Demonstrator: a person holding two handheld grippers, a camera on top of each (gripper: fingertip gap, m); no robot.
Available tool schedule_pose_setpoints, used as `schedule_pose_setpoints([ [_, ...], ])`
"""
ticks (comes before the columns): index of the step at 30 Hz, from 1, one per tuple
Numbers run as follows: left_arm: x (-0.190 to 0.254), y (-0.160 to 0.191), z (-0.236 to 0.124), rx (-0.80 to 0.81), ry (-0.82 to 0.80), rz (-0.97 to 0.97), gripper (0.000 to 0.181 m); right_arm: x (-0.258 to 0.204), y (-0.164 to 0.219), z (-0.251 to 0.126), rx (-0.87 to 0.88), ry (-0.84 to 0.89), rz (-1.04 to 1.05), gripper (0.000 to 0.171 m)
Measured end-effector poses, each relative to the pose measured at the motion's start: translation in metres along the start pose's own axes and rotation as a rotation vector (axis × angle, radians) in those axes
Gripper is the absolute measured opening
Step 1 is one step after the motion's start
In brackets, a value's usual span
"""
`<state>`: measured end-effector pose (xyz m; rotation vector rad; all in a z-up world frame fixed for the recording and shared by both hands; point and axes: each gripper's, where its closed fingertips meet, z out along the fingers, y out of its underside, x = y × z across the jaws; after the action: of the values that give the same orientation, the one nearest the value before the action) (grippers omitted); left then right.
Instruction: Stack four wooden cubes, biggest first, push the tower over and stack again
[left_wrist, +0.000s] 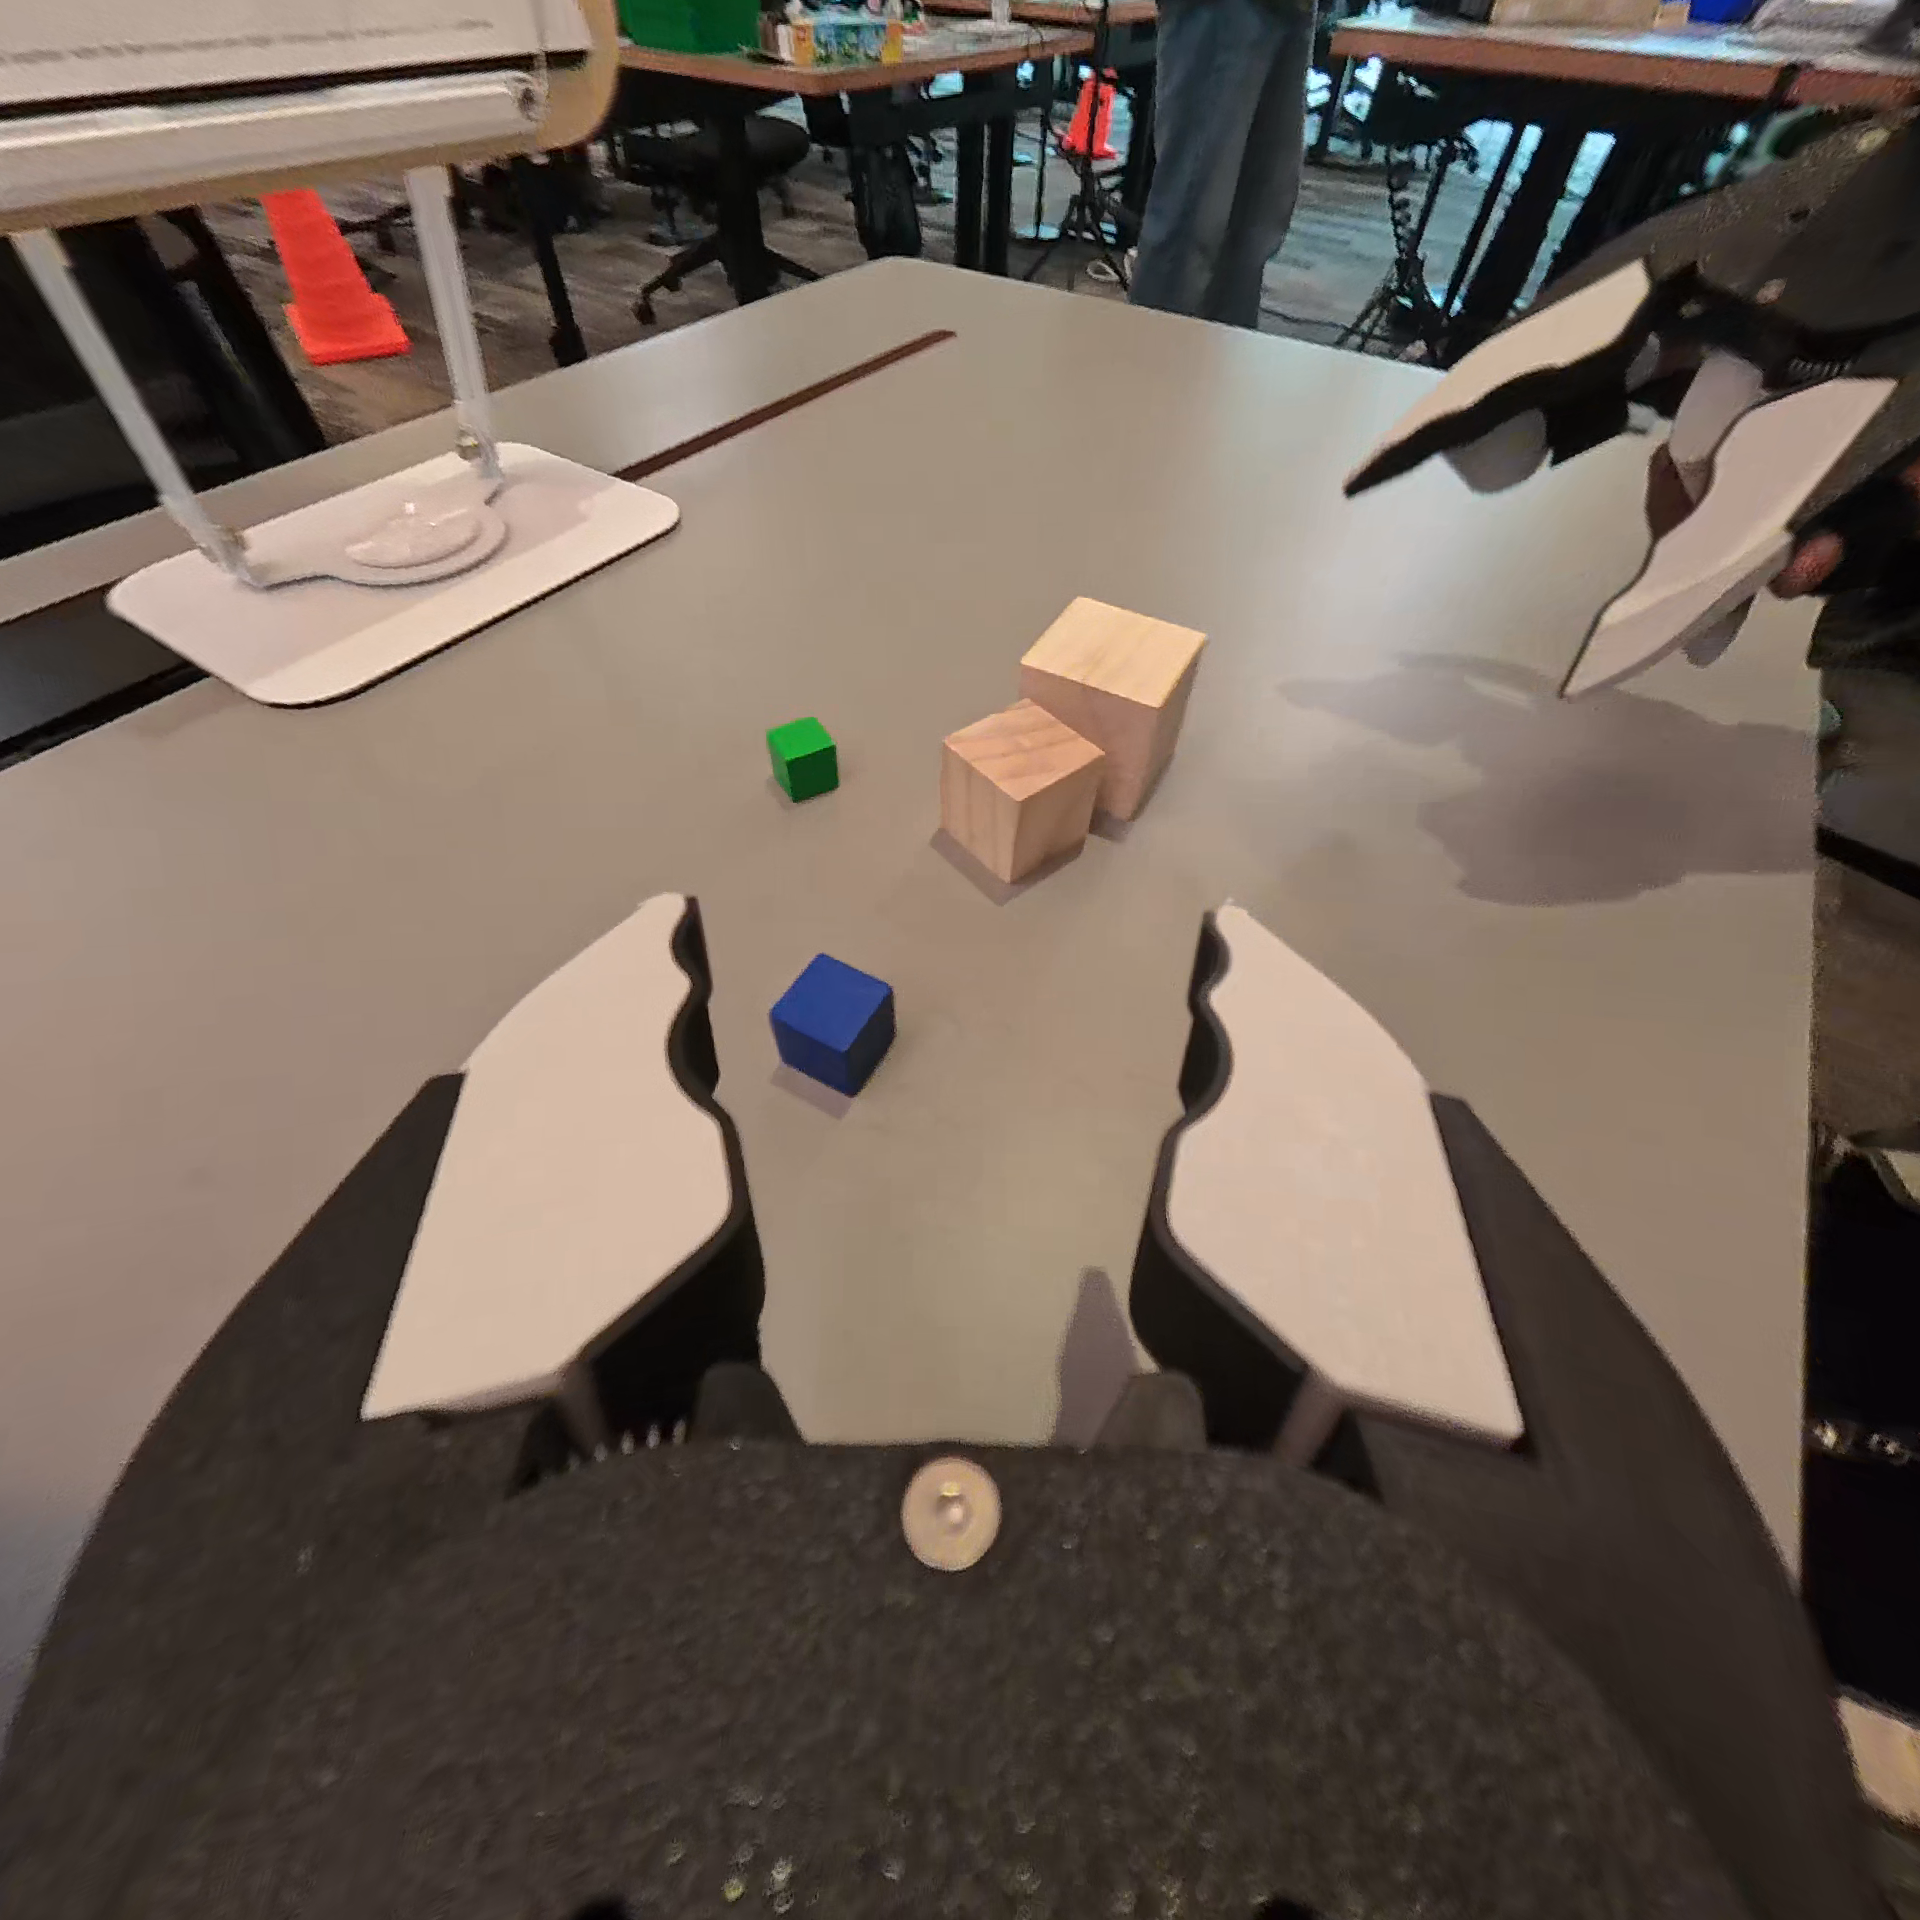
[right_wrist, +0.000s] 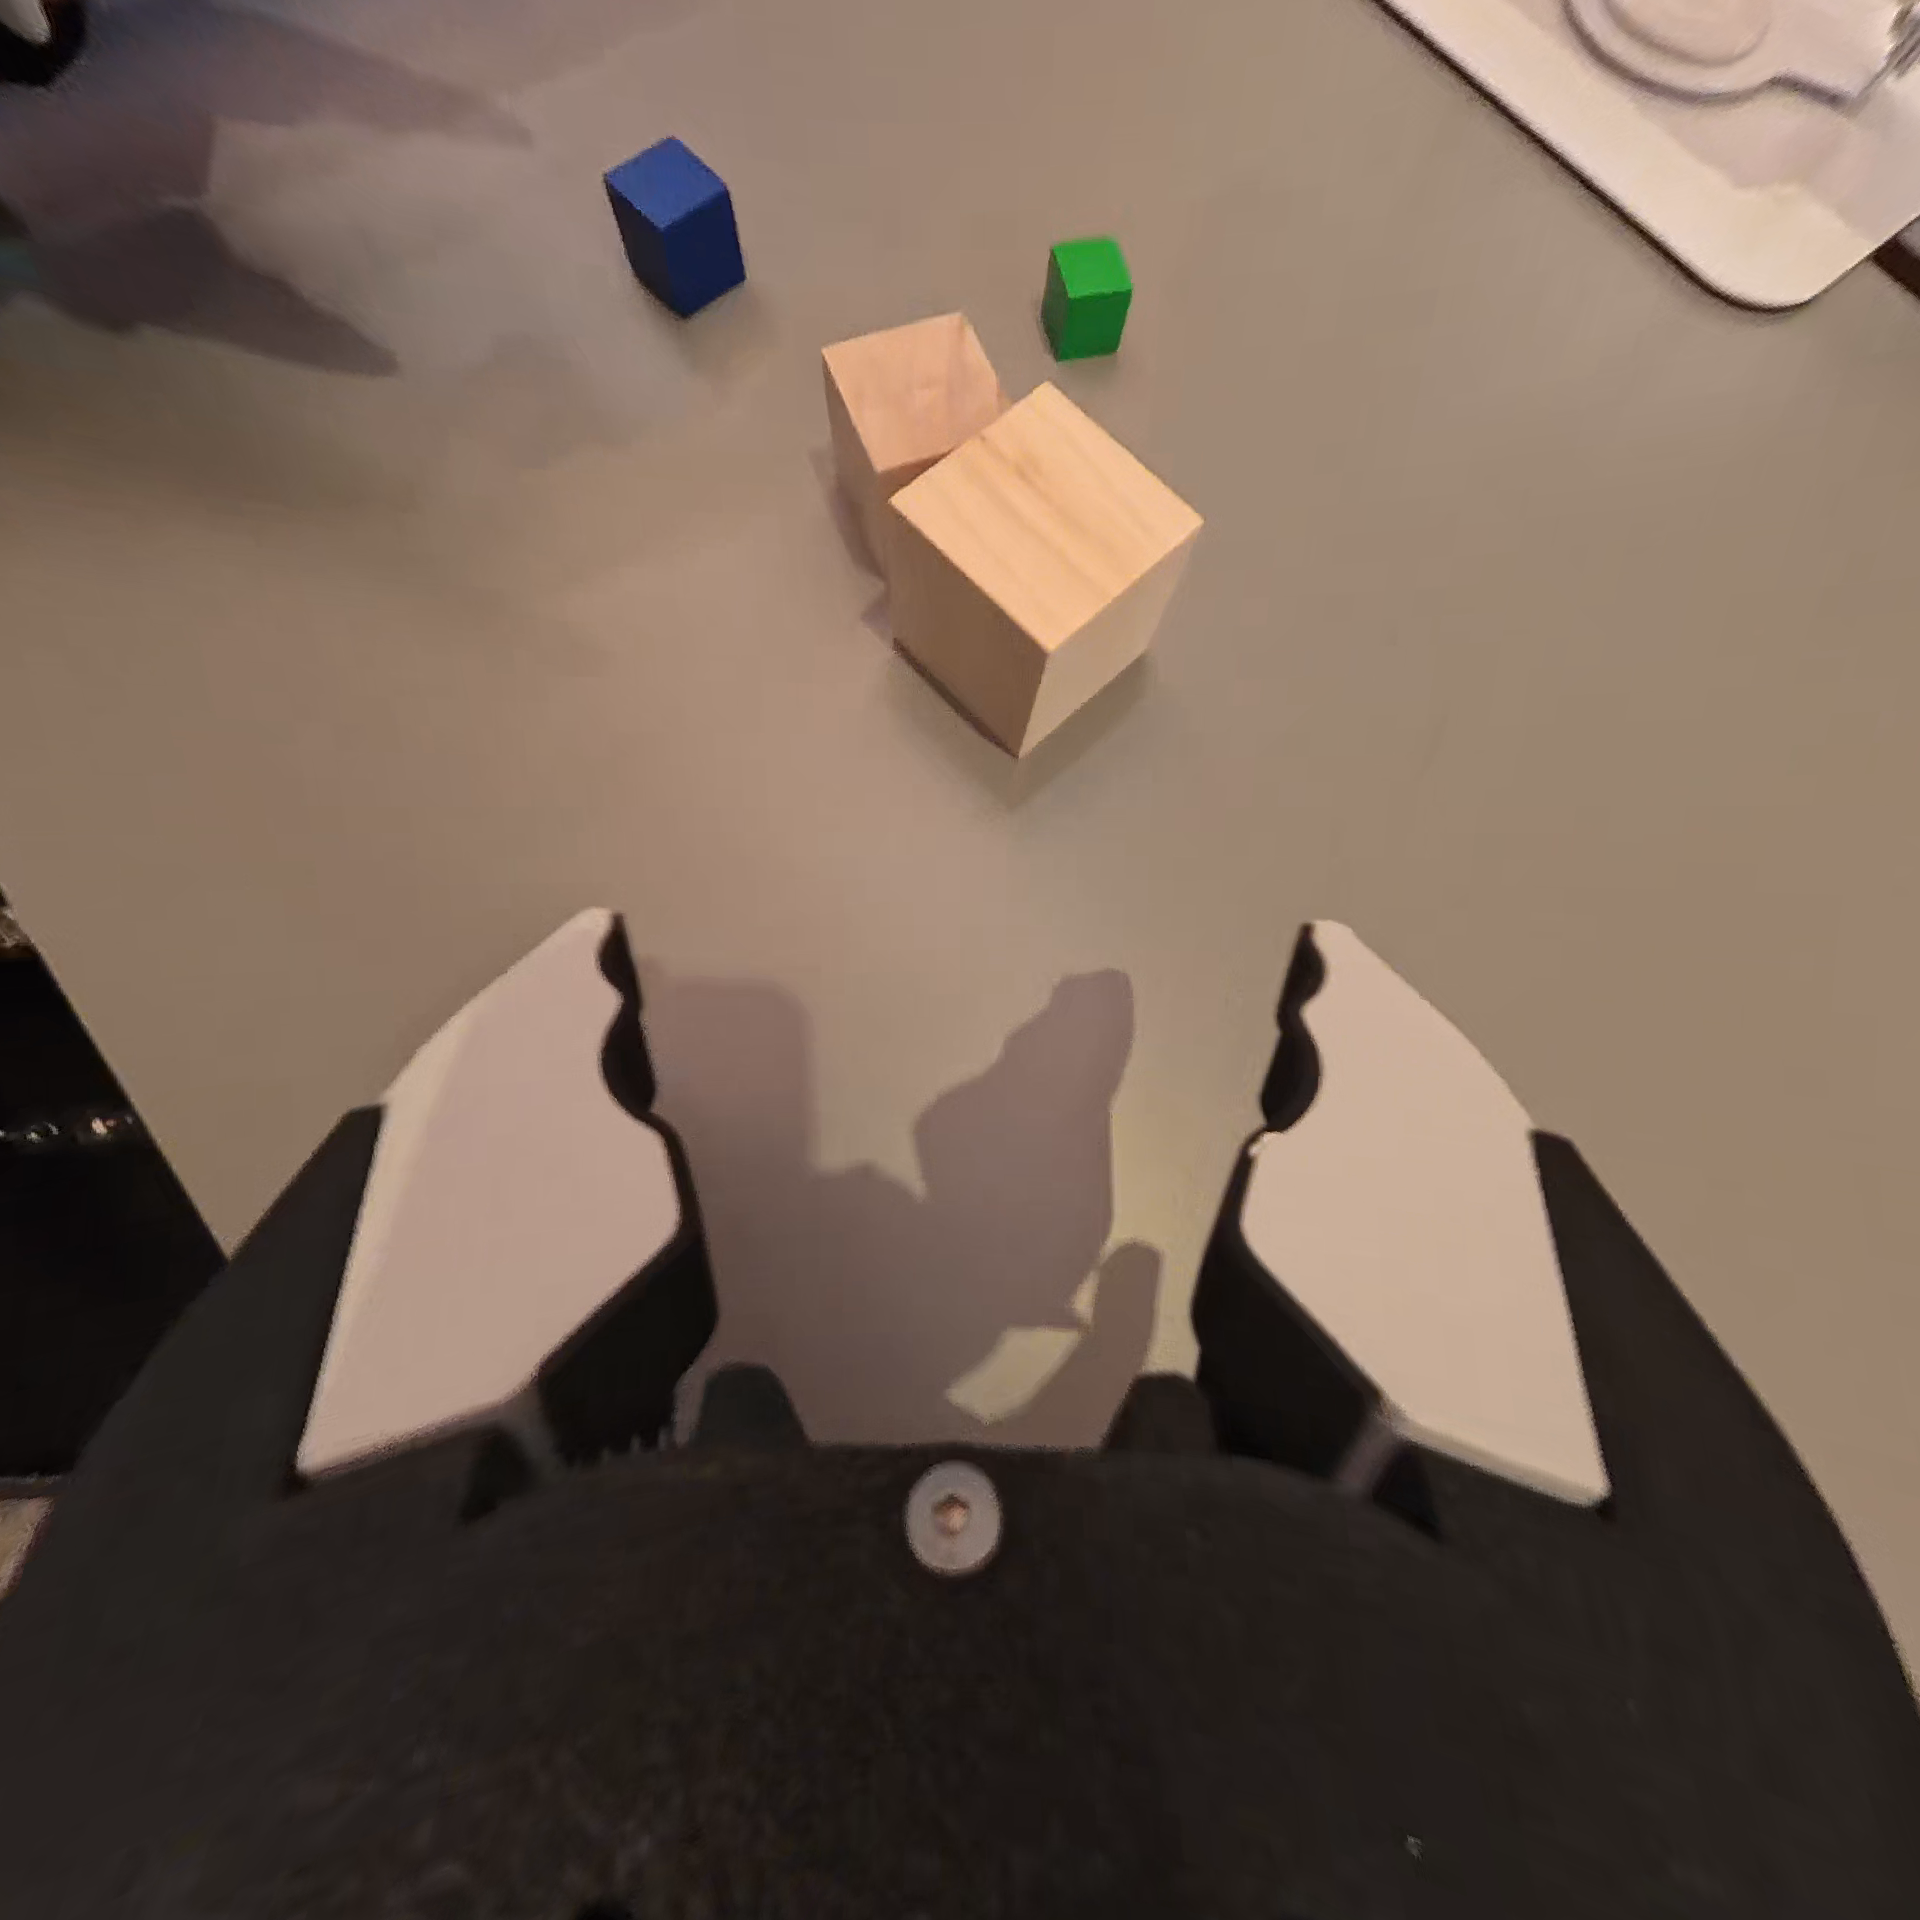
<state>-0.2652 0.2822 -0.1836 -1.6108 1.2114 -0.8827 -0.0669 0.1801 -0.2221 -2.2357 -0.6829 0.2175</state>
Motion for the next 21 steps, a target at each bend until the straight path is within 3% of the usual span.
schedule_pose_setpoints([
  [4, 0.015, 0.009, 0.007, -0.085, 0.045, 0.077, 0.092, -0.010, 0.006, -0.020, 0.116, -0.006, -0.031, 0.130],
  [8, 0.024, 0.002, 0.018, -0.150, 0.123, 0.167, 0.088, -0.021, 0.010, -0.038, 0.232, -0.023, -0.054, 0.131],
  [21, 0.024, 0.005, 0.087, -0.680, 0.438, 0.513, 0.070, -0.025, 0.038, -0.057, 0.217, -0.050, -0.074, 0.130],
])
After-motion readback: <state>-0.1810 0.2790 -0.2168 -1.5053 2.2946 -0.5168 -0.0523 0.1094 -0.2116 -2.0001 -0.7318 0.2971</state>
